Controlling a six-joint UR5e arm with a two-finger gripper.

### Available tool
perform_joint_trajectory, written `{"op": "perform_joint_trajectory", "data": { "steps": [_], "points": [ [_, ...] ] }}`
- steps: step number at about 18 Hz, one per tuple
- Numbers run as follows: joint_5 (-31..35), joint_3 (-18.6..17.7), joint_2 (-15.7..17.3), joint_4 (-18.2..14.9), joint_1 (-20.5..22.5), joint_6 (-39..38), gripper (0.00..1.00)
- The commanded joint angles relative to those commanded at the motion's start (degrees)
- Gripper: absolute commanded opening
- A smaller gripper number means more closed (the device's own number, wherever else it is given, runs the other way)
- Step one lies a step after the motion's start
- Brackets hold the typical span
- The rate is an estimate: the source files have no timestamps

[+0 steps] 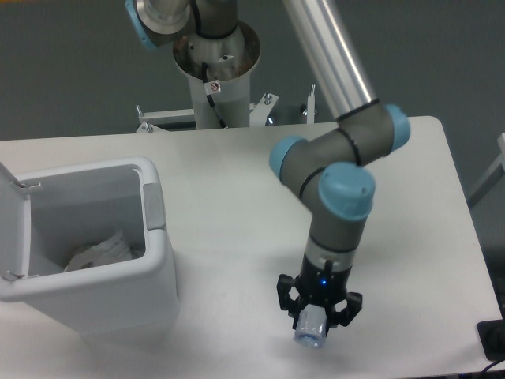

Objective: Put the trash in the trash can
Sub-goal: 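Lift the water bottle and carry it over the trash bin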

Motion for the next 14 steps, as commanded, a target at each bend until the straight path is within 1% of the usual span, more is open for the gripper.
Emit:
{"op": "perform_joint_trajectory", "data": {
  "steps": [1, 3, 4, 5, 7, 9, 10, 14],
  "points": [
    [-0.8, 1.0, 0.8, 0.3, 0.3, -2.0, 0.55],
    [-1.3, 5.3, 2.6, 0.4, -0.1, -9.1, 0.55],
    [-1.3, 6.8, 3.3, 0.4, -0.7, -12.3, 0.55],
    [-1.4, 7.5, 4.0, 0.4, -1.5, -13.3, 0.55],
    [-1.4, 7.6, 6.8, 0.4, -3.6, -16.7, 0.55],
    [-1.4, 7.6, 9.2, 0.4, -5.6, -17.7, 0.55],
    [-1.4, 7.7, 10.4, 0.4, -7.6, -17.9, 0.55],
    [-1.3, 7.6, 12.3, 0.4, -13.9, -19.6, 0.55]
  ]
}}
